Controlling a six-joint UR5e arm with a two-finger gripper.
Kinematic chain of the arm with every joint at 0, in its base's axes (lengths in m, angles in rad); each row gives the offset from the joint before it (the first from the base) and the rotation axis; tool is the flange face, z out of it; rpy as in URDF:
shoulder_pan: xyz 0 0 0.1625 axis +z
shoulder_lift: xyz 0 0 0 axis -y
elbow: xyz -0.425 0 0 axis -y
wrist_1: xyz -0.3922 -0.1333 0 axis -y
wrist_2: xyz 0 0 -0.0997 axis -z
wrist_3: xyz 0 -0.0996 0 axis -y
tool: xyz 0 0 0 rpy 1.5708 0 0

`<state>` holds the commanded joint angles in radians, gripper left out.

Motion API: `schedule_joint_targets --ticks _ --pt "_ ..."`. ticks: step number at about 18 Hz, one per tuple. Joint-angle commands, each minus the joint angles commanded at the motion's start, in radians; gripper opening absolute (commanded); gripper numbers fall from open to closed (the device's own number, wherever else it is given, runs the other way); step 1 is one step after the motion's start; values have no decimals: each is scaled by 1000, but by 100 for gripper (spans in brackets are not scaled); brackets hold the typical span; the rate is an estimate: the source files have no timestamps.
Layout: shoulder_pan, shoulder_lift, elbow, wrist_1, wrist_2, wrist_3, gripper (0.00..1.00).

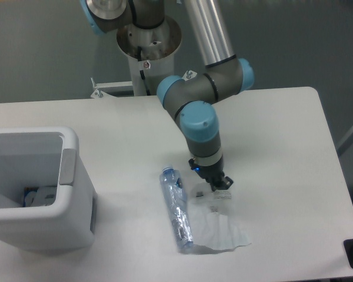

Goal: Place the trash in the trash can
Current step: 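Close the gripper on the bag's edge and lift it, then carry the held bag over the white trash bin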

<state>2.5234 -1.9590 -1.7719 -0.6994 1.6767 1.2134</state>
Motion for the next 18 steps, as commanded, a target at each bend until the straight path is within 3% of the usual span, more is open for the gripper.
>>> schedule_joint_targets --ticks 2,5,10,13,18 --pt "20 38 31 -73 -35 -56 0" --pt "40 98 86 -173 -190 -179 0" --pt "45 184 150 -293 -383 -302 0" --pt "26 251 166 -322 -477 -375 0" --pt "-63 330 175 -309 -661 -677 0"
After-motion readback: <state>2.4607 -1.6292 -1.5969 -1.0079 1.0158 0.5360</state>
